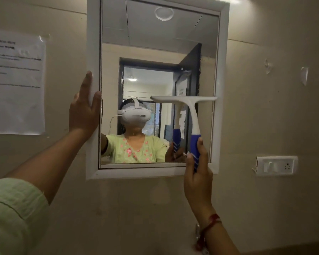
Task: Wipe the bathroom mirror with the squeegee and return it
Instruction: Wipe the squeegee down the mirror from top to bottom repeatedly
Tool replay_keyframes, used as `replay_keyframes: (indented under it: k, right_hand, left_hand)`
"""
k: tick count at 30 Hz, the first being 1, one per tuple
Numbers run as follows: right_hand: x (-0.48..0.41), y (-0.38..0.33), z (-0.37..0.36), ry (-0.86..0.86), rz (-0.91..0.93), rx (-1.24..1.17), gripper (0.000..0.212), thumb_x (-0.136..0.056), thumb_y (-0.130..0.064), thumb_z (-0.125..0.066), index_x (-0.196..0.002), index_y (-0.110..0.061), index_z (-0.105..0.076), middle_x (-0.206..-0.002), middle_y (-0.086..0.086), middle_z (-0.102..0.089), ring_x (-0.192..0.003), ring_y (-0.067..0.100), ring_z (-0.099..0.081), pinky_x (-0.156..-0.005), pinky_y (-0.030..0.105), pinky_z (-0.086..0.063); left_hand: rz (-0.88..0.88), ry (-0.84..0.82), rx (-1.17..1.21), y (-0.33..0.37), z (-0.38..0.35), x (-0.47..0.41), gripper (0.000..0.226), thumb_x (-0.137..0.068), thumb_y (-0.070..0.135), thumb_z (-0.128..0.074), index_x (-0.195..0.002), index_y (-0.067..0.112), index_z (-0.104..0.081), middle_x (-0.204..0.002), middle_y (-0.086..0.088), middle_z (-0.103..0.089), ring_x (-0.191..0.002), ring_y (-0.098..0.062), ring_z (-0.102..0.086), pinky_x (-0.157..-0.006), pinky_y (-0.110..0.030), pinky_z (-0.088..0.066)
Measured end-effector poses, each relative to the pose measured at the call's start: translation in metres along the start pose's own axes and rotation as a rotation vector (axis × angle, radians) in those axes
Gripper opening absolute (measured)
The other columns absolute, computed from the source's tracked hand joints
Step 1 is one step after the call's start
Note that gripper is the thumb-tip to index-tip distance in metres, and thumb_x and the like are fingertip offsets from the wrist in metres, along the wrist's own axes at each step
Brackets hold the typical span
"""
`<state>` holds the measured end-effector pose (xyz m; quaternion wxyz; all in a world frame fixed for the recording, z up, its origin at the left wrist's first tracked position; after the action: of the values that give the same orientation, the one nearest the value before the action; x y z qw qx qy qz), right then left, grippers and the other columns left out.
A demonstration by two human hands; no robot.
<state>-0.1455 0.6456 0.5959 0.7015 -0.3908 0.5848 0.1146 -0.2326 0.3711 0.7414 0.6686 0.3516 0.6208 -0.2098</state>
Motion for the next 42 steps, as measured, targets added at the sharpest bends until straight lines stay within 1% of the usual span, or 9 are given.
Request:
replay_keyframes:
  k: [3,9,11,16,21,25,34,39,42]
  right_hand:
    - [0.000,-0.003,-0.001,-0.002,-0.015,-0.004,0.053,-0.093,-0.040,-0.035,-0.137,-0.058,-0.010,-0.109,-0.046,-0.044,-0.091,-0.013,-0.057,-0.065,0.005,-0.049]
    - [0.061,0.021,0.005,-0.037,-0.107,0.080,0.056,-0.087,-0.044,-0.033,-0.129,-0.066,-0.004,-0.114,0.011,-0.061,-0.070,0.014,-0.059,-0.058,0.014,-0.044]
    - [0.054,0.017,0.007,-0.030,-0.087,0.064,0.055,-0.087,-0.046,-0.032,-0.130,-0.064,-0.005,-0.110,0.009,-0.063,-0.067,0.011,-0.057,-0.057,0.014,-0.044]
    - [0.020,0.004,0.002,0.005,0.013,-0.014,0.055,-0.092,-0.041,-0.035,-0.134,-0.063,-0.008,-0.108,-0.036,-0.047,-0.072,0.000,-0.059,-0.058,0.007,-0.050]
    - [0.066,0.024,0.004,-0.018,-0.094,0.086,0.051,-0.089,-0.051,-0.028,-0.129,-0.066,0.000,-0.096,0.009,-0.063,-0.062,0.006,-0.055,-0.054,0.013,-0.043]
    - [0.090,0.027,0.006,-0.053,-0.084,0.113,0.050,-0.091,-0.051,-0.029,-0.137,-0.052,-0.010,-0.093,0.006,-0.064,-0.057,0.002,-0.052,-0.052,0.007,-0.039]
    - [0.068,0.015,0.005,-0.001,-0.084,0.048,0.050,-0.089,-0.056,-0.028,-0.135,-0.061,-0.009,-0.081,-0.007,-0.058,-0.053,0.004,-0.053,-0.046,0.010,-0.041]
    - [0.107,0.026,0.007,-0.072,-0.108,0.078,0.054,-0.093,-0.057,-0.026,-0.141,-0.034,-0.019,-0.077,-0.003,-0.058,-0.053,-0.001,-0.054,-0.049,-0.002,-0.038]
    - [0.097,0.017,0.005,-0.028,-0.138,0.036,0.049,-0.091,-0.061,-0.027,-0.138,-0.050,-0.019,-0.083,-0.006,-0.060,-0.063,0.001,-0.057,-0.049,0.006,-0.043]
  left_hand:
    - [0.013,-0.002,0.003,-0.001,0.000,0.001,0.050,-0.099,0.029,-0.038,-0.146,0.024,-0.020,-0.147,-0.009,-0.035,-0.121,-0.034,-0.046,-0.097,-0.040,-0.036]
    - [0.002,0.006,0.003,0.000,0.000,-0.001,0.050,-0.099,0.028,-0.038,-0.146,0.022,-0.020,-0.147,-0.008,-0.035,-0.118,-0.035,-0.048,-0.096,-0.040,-0.038]
    - [-0.001,0.005,-0.002,-0.001,-0.001,0.000,0.051,-0.099,0.029,-0.038,-0.146,0.022,-0.020,-0.147,-0.008,-0.034,-0.119,-0.034,-0.047,-0.097,-0.040,-0.038]
    - [-0.006,0.003,0.009,-0.001,-0.001,0.000,0.050,-0.099,0.030,-0.037,-0.146,0.022,-0.020,-0.148,-0.008,-0.033,-0.123,-0.034,-0.045,-0.099,-0.041,-0.036]
    - [-0.007,0.007,0.017,-0.001,0.000,0.000,0.050,-0.099,0.030,-0.038,-0.146,0.022,-0.021,-0.148,-0.008,-0.034,-0.124,-0.034,-0.043,-0.101,-0.042,-0.035]
    - [-0.012,0.011,0.007,-0.003,-0.001,-0.001,0.050,-0.098,0.031,-0.037,-0.145,0.023,-0.022,-0.147,-0.007,-0.036,-0.121,-0.034,-0.046,-0.098,-0.039,-0.036]
    - [-0.013,0.007,0.020,-0.004,-0.002,-0.001,0.050,-0.098,0.033,-0.036,-0.146,0.024,-0.021,-0.149,-0.003,-0.033,-0.126,-0.031,-0.043,-0.101,-0.037,-0.035]
    - [-0.017,0.009,0.018,-0.009,-0.004,-0.002,0.051,-0.098,0.035,-0.035,-0.146,0.025,-0.020,-0.148,-0.006,-0.034,-0.123,-0.032,-0.045,-0.099,-0.037,-0.036]
    - [-0.021,0.014,0.023,-0.009,-0.004,-0.002,0.051,-0.098,0.036,-0.034,-0.145,0.025,-0.021,-0.147,-0.007,-0.036,-0.123,-0.031,-0.045,-0.099,-0.037,-0.036]
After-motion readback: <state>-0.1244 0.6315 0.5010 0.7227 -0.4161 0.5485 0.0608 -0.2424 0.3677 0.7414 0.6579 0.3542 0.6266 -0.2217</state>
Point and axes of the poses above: each hand's wrist, its own x-axis away from the middle knuckle, its own z-axis out of the back of the hand, y = z × x, the point moved 3 cm from there along -x, towards the middle knuckle
